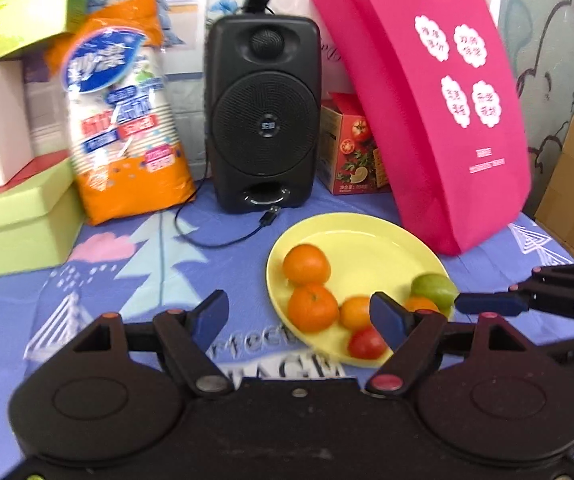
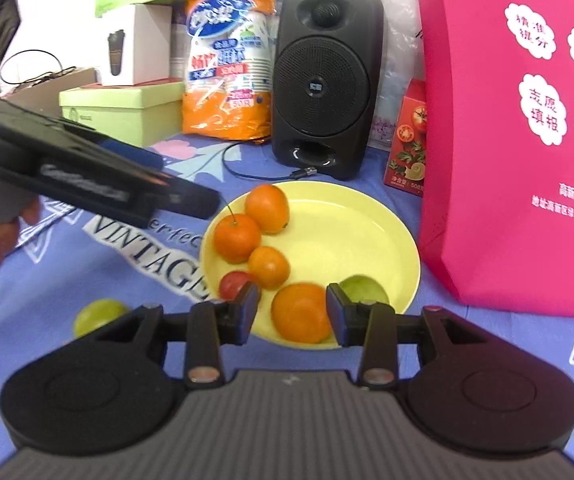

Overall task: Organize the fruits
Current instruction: 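Withdraw both tools back toward the remaining fruit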

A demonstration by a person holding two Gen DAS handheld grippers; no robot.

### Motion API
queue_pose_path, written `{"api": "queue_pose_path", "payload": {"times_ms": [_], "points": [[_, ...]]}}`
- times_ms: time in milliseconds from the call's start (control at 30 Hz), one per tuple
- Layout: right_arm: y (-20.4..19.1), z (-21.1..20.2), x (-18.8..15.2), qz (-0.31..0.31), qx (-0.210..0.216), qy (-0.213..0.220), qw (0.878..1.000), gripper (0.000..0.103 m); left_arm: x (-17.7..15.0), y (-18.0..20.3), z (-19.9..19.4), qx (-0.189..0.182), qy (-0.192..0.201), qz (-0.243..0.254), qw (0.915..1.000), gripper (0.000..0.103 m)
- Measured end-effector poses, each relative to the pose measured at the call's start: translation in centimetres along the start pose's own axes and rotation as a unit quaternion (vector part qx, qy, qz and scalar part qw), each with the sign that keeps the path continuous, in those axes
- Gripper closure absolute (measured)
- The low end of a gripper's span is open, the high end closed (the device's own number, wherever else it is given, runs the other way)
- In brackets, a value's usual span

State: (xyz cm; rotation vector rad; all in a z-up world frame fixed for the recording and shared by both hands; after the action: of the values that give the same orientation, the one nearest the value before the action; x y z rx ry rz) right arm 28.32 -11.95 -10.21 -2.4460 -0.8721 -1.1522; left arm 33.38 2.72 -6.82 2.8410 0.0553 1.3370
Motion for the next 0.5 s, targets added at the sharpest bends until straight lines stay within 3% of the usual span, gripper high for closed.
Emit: {"api": "queue_pose_path", "payload": {"times_ms": [267, 500], "points": [[-0.7, -4.8, -2.2, 0.020, -0.001, 0.022, 1.000, 0.061, -4.6, -0.7, -6.3, 0.018, 0.017, -0.020, 0.9995, 0.025], [-2.3, -7.5, -6.5, 0.019, 0.005, 0.003, 1.000, 0.061, -9.9, -1.4, -10.5, 0.017, 0.003, -0.073, 0.9972, 0.025]]}}
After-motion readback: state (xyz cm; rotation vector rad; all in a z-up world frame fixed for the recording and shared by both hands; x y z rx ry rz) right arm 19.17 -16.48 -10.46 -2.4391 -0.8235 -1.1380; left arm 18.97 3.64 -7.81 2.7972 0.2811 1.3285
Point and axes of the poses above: each gripper's, at about its wrist camera, not at the fingertips, and z roughly the way its jaws point, y to its right, x to its top, the point moved 6 cm from there along z, roughly the way its jaws point, and after that the axes turned 5 degrees about x, right-handed, at the moved point
